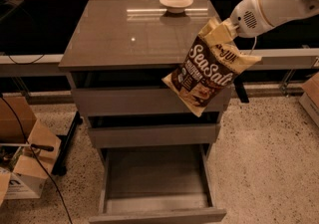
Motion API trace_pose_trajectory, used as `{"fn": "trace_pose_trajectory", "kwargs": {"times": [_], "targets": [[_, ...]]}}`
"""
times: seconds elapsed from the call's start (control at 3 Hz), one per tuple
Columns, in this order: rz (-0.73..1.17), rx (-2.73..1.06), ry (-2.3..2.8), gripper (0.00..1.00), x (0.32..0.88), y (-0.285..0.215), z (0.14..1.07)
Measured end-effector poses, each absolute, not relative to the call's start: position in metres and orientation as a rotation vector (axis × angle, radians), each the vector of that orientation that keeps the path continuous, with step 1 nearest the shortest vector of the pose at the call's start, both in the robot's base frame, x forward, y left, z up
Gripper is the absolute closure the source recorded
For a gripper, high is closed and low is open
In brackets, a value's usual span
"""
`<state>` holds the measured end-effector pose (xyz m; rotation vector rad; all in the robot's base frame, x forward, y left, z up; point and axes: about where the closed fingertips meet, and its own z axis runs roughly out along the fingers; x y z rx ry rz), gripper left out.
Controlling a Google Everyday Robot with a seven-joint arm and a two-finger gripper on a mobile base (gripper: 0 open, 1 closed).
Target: Pick brown chip bag from bottom drawer and place on counter
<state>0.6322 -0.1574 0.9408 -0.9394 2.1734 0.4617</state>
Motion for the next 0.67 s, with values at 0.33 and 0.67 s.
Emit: {"fn": "trace_pose_trajectory", "kwargs": {"times": [0.33,0.67], "targets": [[0.437,-0.949,2.138,1.00,0.638,-0.155,0.956],[0.436,-1.071,1.968,1.00,0.652,-0.126,1.003]]}}
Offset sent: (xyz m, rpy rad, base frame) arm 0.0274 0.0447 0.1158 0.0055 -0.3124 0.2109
